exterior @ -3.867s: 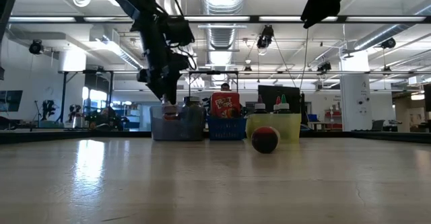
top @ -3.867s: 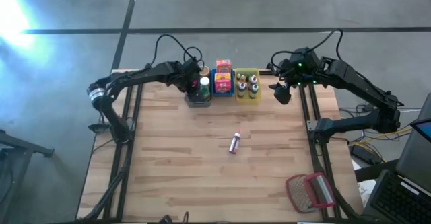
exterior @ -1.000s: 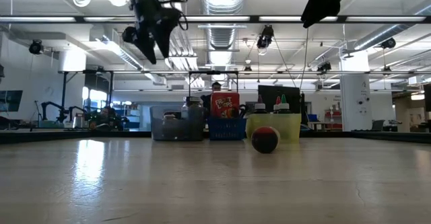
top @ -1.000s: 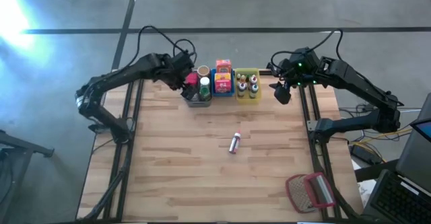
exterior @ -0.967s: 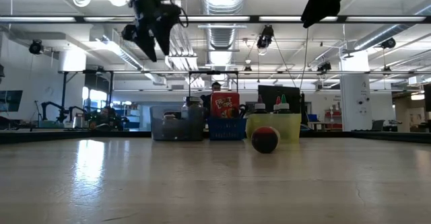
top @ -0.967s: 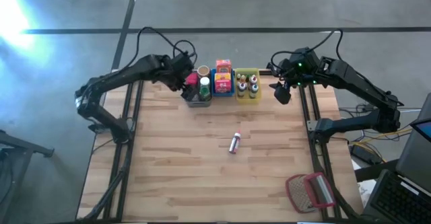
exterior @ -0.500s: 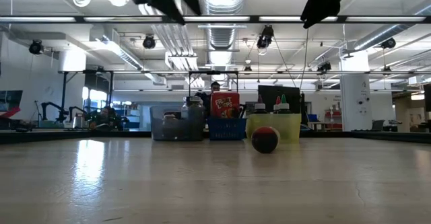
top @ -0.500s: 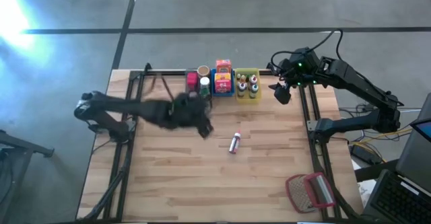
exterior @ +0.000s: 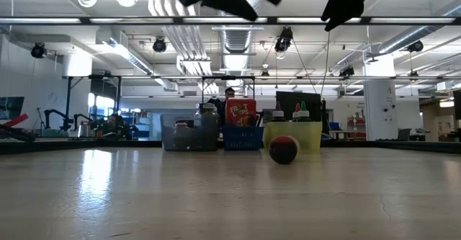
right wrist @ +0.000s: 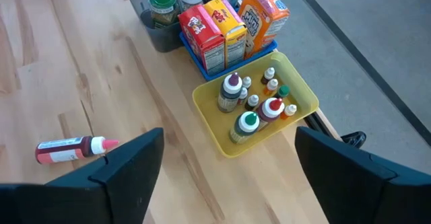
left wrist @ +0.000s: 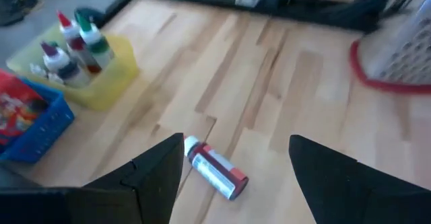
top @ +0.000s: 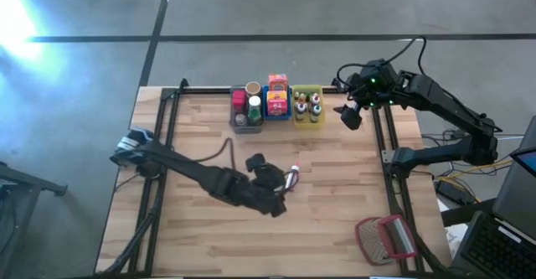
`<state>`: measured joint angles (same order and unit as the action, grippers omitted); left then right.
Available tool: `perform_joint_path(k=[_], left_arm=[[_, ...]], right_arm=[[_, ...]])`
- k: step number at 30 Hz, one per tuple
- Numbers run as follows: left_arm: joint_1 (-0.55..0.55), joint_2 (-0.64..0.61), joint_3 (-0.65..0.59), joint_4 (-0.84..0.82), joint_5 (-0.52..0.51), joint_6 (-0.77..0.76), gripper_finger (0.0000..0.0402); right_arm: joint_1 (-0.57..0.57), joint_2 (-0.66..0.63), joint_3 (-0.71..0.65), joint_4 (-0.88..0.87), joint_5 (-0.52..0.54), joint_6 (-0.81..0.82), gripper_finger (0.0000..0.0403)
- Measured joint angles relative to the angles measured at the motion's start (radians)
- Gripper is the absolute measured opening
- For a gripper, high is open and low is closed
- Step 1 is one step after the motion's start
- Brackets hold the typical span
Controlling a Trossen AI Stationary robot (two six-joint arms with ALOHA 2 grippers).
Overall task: Pick & Place Kitchen Items
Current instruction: Put the large pink food coloring bottle into the yellow bin
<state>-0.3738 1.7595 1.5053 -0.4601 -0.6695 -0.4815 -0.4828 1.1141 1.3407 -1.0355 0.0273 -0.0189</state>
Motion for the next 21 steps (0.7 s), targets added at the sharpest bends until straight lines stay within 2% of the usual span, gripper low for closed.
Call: perform_joint_path(k=[11, 21], left_arm=[[0.064, 0.142, 0.007, 0.087, 0.003, -0.223, 0.0273], [0.087, 0.247, 0.007, 0.143, 0.001, -0.31, 0.0273]], right_arm=[[0.0, 0.0, 0.0, 0.0, 0.0, 0.0, 0.0362], [0.0, 0.0, -0.002, 0.0, 0.0, 0.0, 0.0351]])
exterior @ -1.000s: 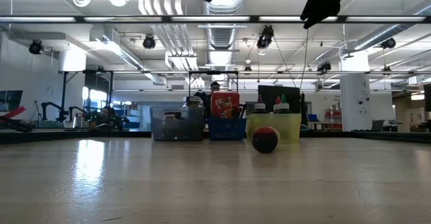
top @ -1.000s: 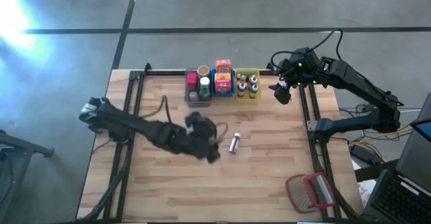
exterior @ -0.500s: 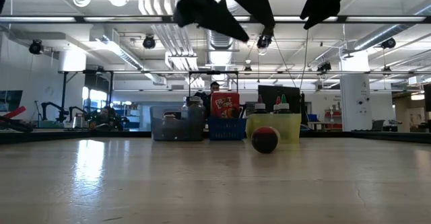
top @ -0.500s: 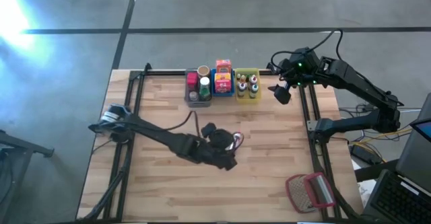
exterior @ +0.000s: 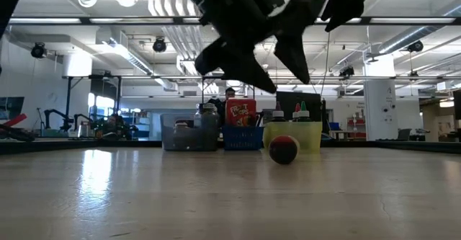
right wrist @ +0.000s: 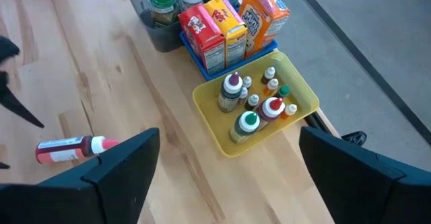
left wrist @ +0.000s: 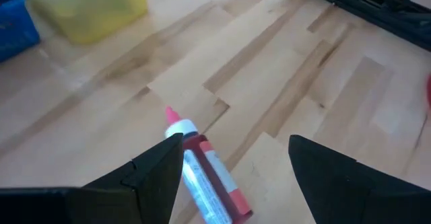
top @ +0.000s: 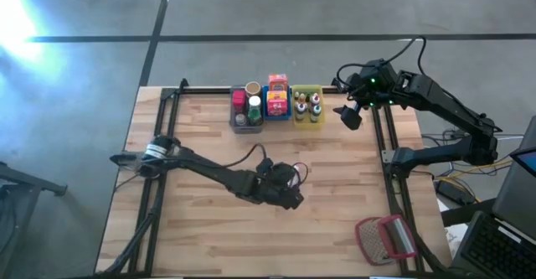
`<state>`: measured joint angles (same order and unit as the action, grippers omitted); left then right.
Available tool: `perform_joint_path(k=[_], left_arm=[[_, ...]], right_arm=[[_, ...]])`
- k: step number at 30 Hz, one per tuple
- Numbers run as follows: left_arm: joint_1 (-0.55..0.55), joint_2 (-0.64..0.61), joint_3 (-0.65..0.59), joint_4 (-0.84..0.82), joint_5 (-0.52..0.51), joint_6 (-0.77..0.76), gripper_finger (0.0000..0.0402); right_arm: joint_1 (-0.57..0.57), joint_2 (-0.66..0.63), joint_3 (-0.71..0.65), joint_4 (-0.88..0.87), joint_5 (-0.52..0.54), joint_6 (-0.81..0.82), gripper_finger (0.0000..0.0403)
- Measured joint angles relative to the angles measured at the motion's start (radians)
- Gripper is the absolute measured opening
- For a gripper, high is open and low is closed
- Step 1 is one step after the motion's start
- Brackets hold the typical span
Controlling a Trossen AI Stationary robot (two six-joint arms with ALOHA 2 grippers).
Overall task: Pick & Place Kitchen Items
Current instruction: Put the large pink food coloring bottle into the yellow bin
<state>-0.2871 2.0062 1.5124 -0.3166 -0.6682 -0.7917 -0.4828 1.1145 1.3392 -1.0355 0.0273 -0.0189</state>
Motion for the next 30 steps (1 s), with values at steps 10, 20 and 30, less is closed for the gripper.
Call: perform_joint_path(k=[10, 20, 30], left_arm=[[0.0, 0.089, -0.001, 0.011, 0.002, -0.067, 0.0273], [0.004, 0.145, -0.001, 0.014, 0.002, -0.114, 0.0273], [0.004, 0.172, -0.014, 0.019, 0.018, -0.139, 0.0273]], right_arm=[[0.0, 0.0, -0.002, 0.0, 0.0, 0.0, 0.0319], [0.0, 0.0, -0.002, 0.0, 0.0, 0.0, 0.0286], [0.0, 0.0, -0.002, 0.0, 0.0, 0.0, 0.0256]])
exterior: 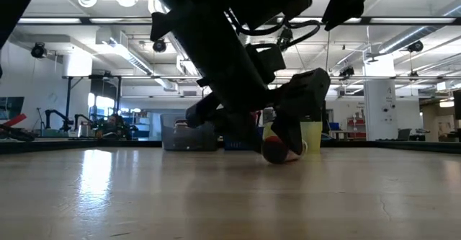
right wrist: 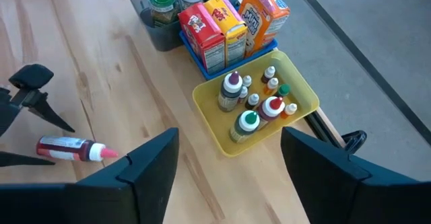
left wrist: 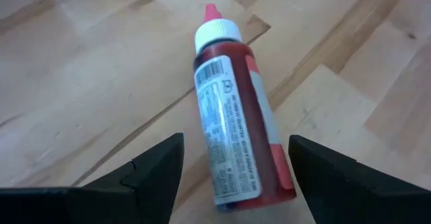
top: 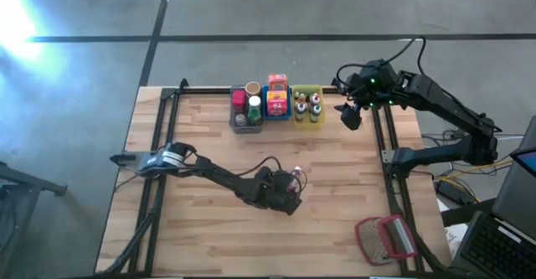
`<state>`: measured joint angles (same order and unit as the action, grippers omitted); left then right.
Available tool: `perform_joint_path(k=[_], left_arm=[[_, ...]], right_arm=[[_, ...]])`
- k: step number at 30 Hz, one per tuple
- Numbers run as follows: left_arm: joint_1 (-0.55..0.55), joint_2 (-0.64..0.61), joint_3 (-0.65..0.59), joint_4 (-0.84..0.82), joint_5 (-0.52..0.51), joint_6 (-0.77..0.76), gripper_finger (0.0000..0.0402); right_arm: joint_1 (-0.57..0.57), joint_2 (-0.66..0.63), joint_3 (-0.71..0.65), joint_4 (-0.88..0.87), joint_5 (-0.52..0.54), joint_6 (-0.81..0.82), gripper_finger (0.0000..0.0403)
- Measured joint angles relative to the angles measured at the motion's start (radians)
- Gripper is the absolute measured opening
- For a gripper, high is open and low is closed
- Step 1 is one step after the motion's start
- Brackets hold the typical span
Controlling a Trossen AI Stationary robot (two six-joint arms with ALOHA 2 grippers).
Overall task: Pick & Place Kitchen Items
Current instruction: Put the large pink food coloring bottle into the yellow bin
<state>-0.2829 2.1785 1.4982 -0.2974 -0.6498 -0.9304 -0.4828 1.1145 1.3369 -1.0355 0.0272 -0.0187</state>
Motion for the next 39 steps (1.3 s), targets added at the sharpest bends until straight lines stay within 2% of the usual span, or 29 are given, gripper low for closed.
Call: perform_joint_path(k=[11, 18, 25, 32, 39], left_arm=[[0.002, 0.017, -0.001, 0.001, 0.006, 0.043, 0.0267], [0.007, 0.019, -0.001, 0.001, 0.006, 0.046, 0.0204], [0.007, 0.019, -0.001, -0.013, 0.005, 0.125, 0.0149], [0.007, 0.012, 0.002, -0.095, 0.001, 0.223, 0.016], [0.007, -0.006, -0.005, -0.157, -0.004, 0.347, 0.0151]], right_arm=[[0.0, 0.0, 0.0, 0.0, 0.0, 0.0, 0.0227], [0.0, 0.0, 0.0, 0.0, 0.0, 0.0, 0.022], [0.0, 0.0, 0.0, 0.0, 0.0, -0.001, 0.0239], [0.0, 0.0, 0.0, 0.0, 0.0, 0.0, 0.0266], [0.0, 0.0, 0.0, 0.0, 0.0, 0.0, 0.0292]])
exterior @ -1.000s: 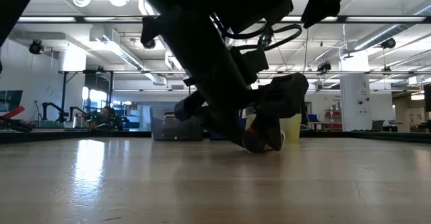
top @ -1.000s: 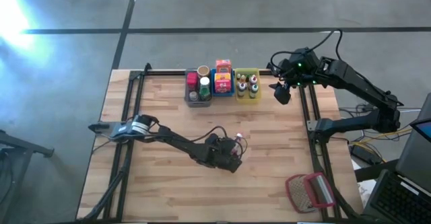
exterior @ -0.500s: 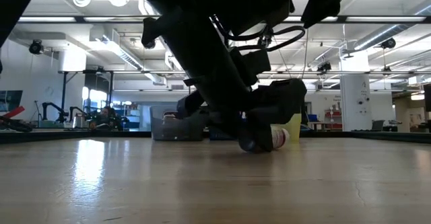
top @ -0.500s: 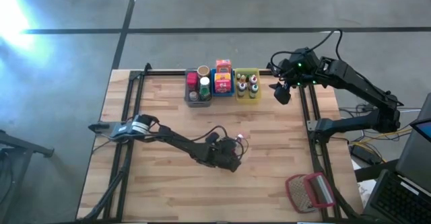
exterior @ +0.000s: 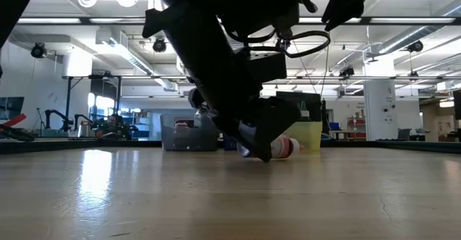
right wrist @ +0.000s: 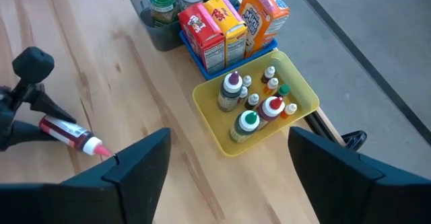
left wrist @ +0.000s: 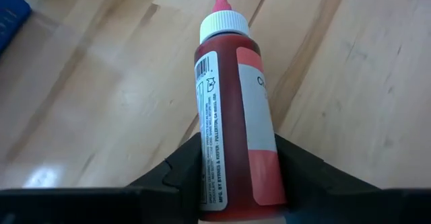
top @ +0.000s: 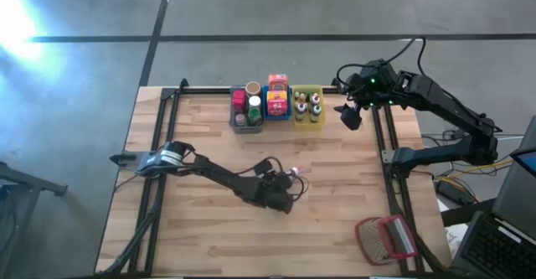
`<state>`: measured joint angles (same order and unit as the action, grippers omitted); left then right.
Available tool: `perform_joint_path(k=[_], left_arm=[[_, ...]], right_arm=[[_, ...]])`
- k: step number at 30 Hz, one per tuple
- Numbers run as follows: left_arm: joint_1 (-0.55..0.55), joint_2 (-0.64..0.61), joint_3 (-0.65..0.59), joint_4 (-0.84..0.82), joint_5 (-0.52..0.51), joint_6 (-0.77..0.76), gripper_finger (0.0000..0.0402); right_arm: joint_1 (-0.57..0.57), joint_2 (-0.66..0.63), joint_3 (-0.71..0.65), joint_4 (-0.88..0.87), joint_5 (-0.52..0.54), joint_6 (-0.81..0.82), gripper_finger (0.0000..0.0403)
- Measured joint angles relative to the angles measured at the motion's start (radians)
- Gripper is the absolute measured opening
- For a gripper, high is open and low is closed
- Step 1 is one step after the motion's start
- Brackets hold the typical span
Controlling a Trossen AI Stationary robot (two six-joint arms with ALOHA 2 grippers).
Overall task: Pick & Place Kitchen Items
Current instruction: Put the large pink food coloring bottle into the yellow bin
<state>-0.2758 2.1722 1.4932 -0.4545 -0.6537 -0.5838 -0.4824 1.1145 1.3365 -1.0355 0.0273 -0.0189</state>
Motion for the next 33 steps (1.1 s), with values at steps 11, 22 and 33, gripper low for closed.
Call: perform_joint_path(k=[11, 22, 33], left_arm=[[0.001, -0.14, -0.215, 0.109, 0.065, 0.126, 0.0151], [0.094, -0.427, -0.722, 0.848, 0.436, 0.275, 0.0151], [0.211, -0.468, -0.866, 1.199, 0.57, 0.307, 0.0151]], right_arm=[[0.0, 0.0, -0.001, 0.0, 0.0, 0.0, 0.0332], [0.0, 0.0, -0.004, 0.002, 0.0, 0.0, 0.0363], [0.0, 0.0, -0.013, 0.068, 0.0, 0.0, 0.0343]])
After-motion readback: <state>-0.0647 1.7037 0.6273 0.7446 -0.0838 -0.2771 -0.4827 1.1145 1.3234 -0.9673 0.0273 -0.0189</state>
